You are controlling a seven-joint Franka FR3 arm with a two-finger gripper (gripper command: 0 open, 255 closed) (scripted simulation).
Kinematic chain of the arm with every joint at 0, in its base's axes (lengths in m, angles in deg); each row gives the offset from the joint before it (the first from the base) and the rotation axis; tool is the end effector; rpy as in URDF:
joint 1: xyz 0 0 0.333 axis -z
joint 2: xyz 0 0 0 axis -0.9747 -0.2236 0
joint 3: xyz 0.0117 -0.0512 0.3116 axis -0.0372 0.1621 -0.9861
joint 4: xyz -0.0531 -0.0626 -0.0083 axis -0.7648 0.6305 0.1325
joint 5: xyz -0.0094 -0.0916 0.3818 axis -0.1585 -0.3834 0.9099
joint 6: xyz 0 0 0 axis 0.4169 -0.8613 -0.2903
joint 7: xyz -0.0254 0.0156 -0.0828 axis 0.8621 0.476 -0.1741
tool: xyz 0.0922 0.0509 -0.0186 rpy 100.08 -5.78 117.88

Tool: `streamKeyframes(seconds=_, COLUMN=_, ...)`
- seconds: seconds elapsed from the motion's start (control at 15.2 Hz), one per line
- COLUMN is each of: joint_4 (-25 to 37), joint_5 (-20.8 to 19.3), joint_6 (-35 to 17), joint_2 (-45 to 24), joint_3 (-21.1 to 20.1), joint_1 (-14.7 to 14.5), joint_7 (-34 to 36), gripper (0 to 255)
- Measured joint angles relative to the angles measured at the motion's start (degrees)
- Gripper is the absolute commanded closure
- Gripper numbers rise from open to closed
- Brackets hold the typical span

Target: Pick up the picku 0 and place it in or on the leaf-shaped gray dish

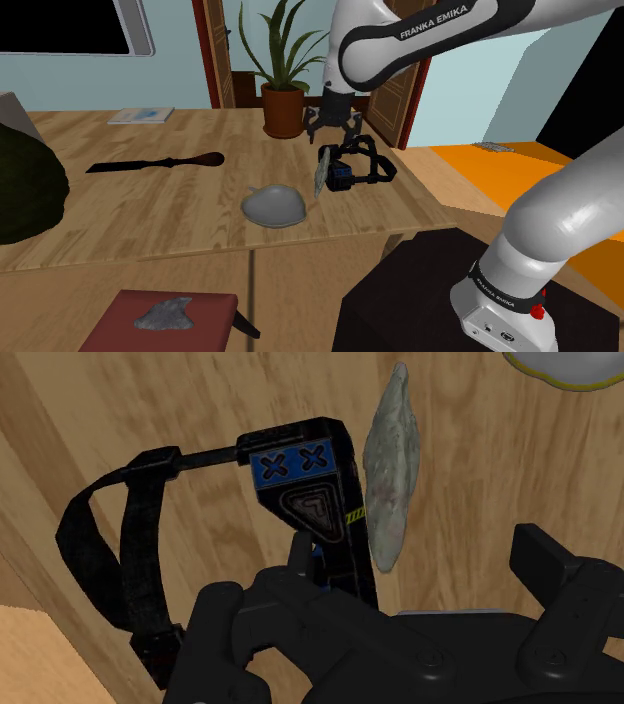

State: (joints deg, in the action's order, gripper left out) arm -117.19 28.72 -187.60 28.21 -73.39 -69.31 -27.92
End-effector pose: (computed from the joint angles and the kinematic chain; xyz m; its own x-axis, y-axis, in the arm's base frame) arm 0.4529 0.1116 0.4639 0.7531 -0.6404 0.1509 -0.6366 -0.7672 -0.0790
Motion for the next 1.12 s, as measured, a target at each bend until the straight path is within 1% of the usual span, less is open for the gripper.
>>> streamKeyframes(seconds=0.07, joint_4=0.32, joint_5=-0.46, joint_6=-0.84, joint_2=-0.98, joint_3=-0.69, joint_1=0.30, joint_7=1.99, gripper=0)
streamKeyframes(seconds=0.2, joint_4=0.33, joint_5=-1.13, joint_6=-2.53, joint_2=-2.54, joint_3=-1.37, joint_1=0.65, joint_7=3.75, gripper=0)
streamKeyframes(seconds=0.53, joint_4=-1.28, joint_5=-2.27, joint_6=-6.72, joint_2=-5.20, joint_3=-1.99, joint_1=1.12, joint_7=5.00, gripper=0)
streamKeyframes(seconds=0.99, joint_4=-1.58, joint_5=-2.72, joint_6=-7.99, joint_2=-6.19, joint_3=-2.16, joint_1=1.29, joint_7=5.33, gripper=0)
streamKeyframes(seconds=1.06, joint_4=-1.59, joint_5=-2.72, joint_6=-7.99, joint_2=-6.19, joint_3=-2.16, joint_1=1.29, joint_7=5.33, gripper=255)
streamKeyframes(seconds=1.12, joint_4=-1.58, joint_5=-2.72, joint_6=-7.99, joint_2=-6.19, joint_3=-2.16, joint_1=1.29, joint_7=5.33, gripper=255)
